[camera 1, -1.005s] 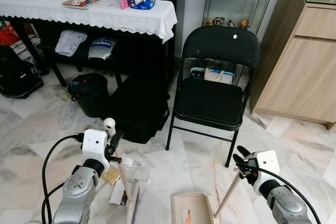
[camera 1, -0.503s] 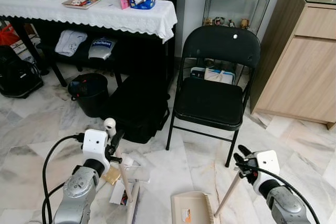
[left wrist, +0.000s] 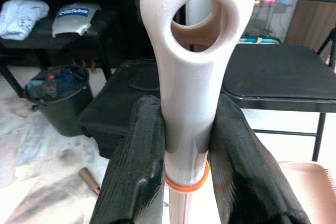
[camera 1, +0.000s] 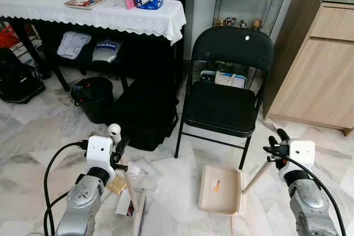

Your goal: Sweep floor

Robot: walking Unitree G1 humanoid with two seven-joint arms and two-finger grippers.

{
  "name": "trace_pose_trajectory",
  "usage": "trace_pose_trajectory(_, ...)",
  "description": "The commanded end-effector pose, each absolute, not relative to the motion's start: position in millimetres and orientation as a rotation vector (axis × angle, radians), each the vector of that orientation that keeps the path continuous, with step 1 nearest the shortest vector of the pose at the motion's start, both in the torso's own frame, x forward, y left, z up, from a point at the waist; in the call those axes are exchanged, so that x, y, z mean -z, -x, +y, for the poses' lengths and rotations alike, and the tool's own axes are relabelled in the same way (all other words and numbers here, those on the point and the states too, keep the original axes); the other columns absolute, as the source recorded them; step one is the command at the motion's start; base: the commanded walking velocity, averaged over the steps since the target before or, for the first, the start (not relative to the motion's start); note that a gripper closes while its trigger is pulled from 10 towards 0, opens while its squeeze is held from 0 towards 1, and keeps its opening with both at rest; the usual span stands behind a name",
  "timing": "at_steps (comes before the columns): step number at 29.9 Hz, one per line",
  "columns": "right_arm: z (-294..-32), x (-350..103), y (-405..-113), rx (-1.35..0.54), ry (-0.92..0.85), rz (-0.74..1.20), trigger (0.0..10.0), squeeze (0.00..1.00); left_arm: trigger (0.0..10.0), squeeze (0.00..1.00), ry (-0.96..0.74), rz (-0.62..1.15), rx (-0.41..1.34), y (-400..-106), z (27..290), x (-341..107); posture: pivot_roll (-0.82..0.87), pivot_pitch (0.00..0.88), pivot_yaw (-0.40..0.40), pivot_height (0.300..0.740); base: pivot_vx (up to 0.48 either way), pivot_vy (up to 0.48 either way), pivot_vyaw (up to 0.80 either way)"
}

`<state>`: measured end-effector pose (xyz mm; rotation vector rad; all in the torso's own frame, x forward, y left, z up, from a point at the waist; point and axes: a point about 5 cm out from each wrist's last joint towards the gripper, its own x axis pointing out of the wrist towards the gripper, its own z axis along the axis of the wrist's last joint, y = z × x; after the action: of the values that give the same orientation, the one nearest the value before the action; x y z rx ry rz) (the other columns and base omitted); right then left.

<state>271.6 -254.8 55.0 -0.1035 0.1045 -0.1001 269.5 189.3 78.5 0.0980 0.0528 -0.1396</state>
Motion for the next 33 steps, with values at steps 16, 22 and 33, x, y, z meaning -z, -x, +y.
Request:
trace_pose_trajectory(16, -239.1, -65.6, -283.0, 0.099, 0.032, 0.019, 10.0, 0.00, 10.0, 0.00, -0.116, -0.192, 0.006, -286.8, 201.5, -130.7, 0.02, 0.000, -0.008, 0.740, 0.000, 0.243, 0.00)
trace_pose_trajectory(22, -237.4, -65.0, -283.7, 0.090, 0.023, 0.021, 10.0, 0.00, 10.0, 0.00, -0.111, -0.185, 0.006, -287.1, 199.8, -128.6, 0.02, 0.000, -0.010, 0.740, 0.000, 0.428, 0.00)
trace_pose_trajectory(33, -234.2, -65.0, -285.7, 0.084, 0.018, 0.017, 10.0, 0.00, 10.0, 0.00, -0.107, -0.174, 0.008, -287.1, 198.7, -125.1, 0.02, 0.000, -0.010, 0.740, 0.000, 0.425, 0.00)
